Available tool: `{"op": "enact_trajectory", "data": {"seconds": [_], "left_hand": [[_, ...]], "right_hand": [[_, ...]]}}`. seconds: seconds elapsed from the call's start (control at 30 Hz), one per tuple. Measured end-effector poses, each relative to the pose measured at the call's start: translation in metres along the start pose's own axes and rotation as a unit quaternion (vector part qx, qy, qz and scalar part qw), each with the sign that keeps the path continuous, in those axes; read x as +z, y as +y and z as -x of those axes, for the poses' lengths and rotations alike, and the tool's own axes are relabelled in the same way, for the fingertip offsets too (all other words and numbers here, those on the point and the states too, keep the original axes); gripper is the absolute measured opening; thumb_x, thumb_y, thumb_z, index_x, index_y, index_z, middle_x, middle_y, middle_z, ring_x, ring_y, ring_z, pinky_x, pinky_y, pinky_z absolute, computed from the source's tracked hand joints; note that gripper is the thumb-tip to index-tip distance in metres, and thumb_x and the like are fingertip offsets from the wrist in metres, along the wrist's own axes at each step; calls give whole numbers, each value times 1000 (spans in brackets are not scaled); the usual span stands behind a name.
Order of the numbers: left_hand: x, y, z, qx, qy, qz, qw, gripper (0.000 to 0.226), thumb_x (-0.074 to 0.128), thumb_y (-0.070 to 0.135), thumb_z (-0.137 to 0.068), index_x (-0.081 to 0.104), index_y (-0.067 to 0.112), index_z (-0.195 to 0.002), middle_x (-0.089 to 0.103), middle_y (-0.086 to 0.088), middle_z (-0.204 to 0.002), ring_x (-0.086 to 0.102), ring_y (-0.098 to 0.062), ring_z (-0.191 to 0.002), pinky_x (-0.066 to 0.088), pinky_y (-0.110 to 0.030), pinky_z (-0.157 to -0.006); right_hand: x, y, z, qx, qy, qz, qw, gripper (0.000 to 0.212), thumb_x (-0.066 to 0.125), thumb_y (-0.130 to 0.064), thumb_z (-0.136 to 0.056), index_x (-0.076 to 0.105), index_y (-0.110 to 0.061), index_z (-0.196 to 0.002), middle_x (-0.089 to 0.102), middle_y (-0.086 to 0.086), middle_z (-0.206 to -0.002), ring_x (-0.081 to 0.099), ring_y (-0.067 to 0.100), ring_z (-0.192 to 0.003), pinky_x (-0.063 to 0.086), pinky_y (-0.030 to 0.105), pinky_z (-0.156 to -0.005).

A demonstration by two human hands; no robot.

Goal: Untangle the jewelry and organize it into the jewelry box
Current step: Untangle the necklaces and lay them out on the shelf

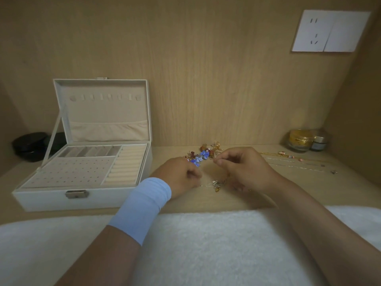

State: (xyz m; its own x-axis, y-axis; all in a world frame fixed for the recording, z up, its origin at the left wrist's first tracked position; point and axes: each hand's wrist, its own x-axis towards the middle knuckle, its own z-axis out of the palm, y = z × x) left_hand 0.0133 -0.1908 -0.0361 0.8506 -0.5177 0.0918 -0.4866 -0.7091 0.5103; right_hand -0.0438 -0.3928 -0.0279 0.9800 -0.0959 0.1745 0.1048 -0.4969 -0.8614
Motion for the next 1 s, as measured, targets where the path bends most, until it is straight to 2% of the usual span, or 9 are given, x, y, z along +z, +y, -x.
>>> {"op": "enact_trajectory", "data": {"seconds": [0.1,0.17,0.27,0.4,0.5,0.63,0.73,0.87,1.0], "left_hand": [[-2,3,2,-2,-31,-52,998,9,73,32,-82,78,30,-90,67,18,-87,61,-5,-87,50,-24,-88],[-4,6,1,6,-27,-90,996,8,69,29,-85,77,28,-87,71,12,-94,64,-9,-89,53,-29,-87],[-1,7,-1,17,-31,-158,987,15,60,26,-88,74,25,-84,69,6,-96,65,-18,-90,55,-36,-84],[-1,2,1,13,-23,-112,993,23,54,26,-92,63,33,-72,63,2,-99,60,-19,-92,50,-37,-88],[-6,0,4,-1,9,54,999,19,55,22,-94,64,24,-78,67,3,-87,61,-15,-81,50,-33,-84],[-19,16,10,13,43,286,957,20,53,11,-98,63,14,-81,64,9,-67,55,-7,-59,48,-18,-60],[-27,30,14,17,72,386,919,15,54,8,-98,64,12,-87,64,10,-63,55,-4,-54,46,-16,-51],[-36,34,16,10,117,504,856,12,57,6,-96,63,13,-103,68,4,-71,55,-8,-57,46,-19,-50],[-40,29,17,5,155,527,836,11,57,7,-96,64,15,-101,70,4,-73,59,-8,-62,52,-21,-56]], "right_hand": [[-6,6,-1,-6,-28,171,985,17,66,-21,-93,73,-24,-78,65,-15,-56,56,2,-45,47,25,-55],[-9,7,0,-2,-44,273,961,16,65,-25,-90,72,-27,-75,66,-22,-59,59,-4,-55,52,26,-69],[-10,7,1,-1,-35,337,941,8,68,-33,-87,75,-35,-85,69,-15,-75,62,0,-77,52,30,-80],[-1,4,2,-77,1,368,927,26,63,-25,-87,75,-35,-108,65,-4,-109,56,23,-106,46,38,-94],[10,-3,5,-120,-4,303,945,26,62,-19,-91,75,-30,-110,68,-5,-112,57,20,-106,44,36,-98],[26,-20,10,-77,-65,28,994,18,63,-13,-96,74,-19,-109,75,0,-106,66,11,-90,51,24,-86],[25,-30,15,-37,-132,-150,979,22,59,-6,-98,68,-6,-117,74,14,-111,69,7,-92,47,13,-81],[18,-35,18,-13,-137,-195,971,19,60,-11,-97,71,-7,-113,75,12,-90,68,19,-81,53,19,-76],[13,-37,20,3,-102,-197,975,11,64,-11,-95,74,-8,-90,72,14,-83,62,11,-59,46,12,-53]]}}
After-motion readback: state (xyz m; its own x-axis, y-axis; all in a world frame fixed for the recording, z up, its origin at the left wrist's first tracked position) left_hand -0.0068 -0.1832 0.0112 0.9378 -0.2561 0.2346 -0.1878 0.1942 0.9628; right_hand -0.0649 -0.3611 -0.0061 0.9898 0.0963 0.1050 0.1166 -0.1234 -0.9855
